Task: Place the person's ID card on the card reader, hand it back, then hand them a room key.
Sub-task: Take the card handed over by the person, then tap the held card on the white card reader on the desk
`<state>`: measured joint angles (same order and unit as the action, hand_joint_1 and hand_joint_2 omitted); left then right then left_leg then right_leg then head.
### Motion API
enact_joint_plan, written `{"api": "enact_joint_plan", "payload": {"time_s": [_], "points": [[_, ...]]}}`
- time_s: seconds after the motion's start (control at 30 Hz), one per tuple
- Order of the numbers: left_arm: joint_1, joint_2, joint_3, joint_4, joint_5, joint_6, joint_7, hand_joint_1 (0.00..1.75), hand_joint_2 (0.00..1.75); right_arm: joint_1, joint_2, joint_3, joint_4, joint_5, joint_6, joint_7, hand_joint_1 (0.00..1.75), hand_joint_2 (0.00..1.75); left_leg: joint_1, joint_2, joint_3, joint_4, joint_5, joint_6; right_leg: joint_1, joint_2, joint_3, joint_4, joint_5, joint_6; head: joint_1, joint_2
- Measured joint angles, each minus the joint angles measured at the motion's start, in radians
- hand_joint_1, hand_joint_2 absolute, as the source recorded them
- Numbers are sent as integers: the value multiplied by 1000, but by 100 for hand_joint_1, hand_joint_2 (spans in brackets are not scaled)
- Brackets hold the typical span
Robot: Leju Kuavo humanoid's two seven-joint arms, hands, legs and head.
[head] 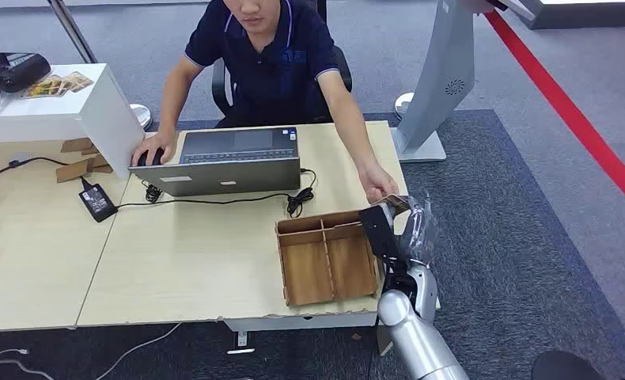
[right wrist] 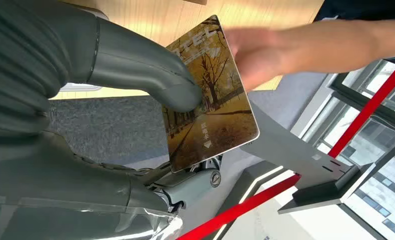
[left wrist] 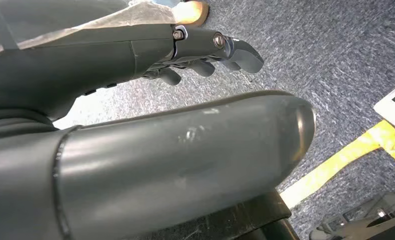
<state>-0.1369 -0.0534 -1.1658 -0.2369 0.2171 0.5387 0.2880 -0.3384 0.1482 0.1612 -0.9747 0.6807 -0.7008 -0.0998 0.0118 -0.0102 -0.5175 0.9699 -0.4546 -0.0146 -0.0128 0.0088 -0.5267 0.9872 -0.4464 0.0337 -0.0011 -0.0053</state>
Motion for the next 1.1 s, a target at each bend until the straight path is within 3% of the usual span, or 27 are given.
{"api": "enact_joint_plan", "payload": {"time_s": [1.1], "points": [[0, 0, -2, 0, -3, 0, 3, 0, 0, 1, 30, 16, -105, 49, 0, -27, 175, 175, 0, 0, 0, 0, 0, 0, 0, 0, 0, 0, 0, 0, 0, 0]]}}
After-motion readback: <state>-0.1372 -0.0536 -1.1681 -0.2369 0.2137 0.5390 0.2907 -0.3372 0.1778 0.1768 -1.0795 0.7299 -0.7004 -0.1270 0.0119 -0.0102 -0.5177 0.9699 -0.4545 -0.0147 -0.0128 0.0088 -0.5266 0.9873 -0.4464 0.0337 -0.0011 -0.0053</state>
